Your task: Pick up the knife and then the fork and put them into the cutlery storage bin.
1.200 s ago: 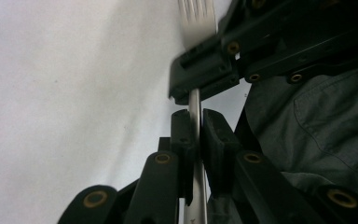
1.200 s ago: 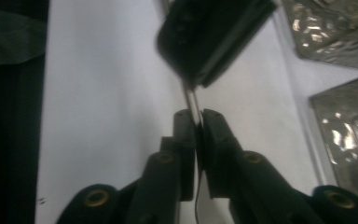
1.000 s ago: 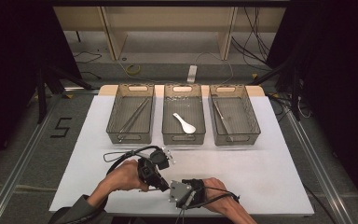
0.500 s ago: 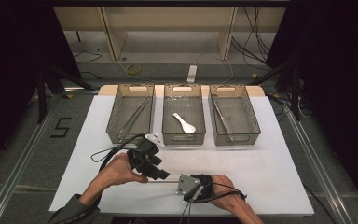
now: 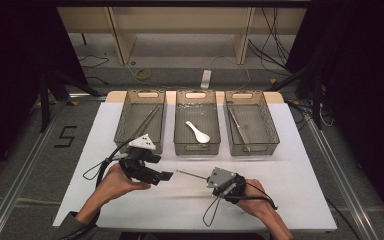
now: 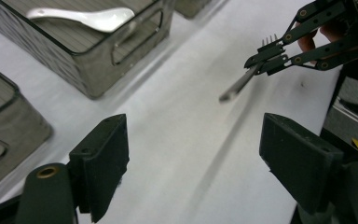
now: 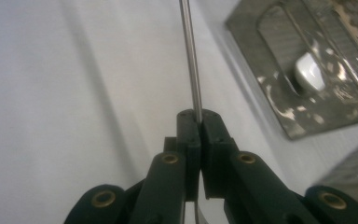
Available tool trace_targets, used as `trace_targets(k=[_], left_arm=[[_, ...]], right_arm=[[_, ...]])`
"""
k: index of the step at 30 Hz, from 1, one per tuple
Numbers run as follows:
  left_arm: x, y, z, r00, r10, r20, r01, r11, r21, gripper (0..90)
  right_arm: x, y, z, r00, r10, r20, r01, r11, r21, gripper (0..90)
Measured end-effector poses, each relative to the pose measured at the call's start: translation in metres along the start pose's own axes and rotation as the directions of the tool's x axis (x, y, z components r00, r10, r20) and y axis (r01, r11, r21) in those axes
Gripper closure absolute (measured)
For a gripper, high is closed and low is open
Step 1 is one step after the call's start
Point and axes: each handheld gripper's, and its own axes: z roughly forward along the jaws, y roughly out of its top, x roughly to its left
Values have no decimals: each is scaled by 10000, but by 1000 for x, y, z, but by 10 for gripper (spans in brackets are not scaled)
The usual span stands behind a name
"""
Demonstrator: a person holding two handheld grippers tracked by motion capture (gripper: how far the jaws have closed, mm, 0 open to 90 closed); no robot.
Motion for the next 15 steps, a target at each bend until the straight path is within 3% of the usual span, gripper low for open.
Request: trace_targets(k=[7, 15], left_arm=[[2, -16, -3, 9993, -320, -186, 296, 9927, -1167, 220], [4, -28, -6, 9985, -408, -357, 356, 9902, -1348, 203]], right_arm=[[-19, -11, -8, 9954, 933, 203, -931, 9956, -107, 882], [-36, -20, -15, 9796, 1981, 345, -1977, 9802, -144, 882]])
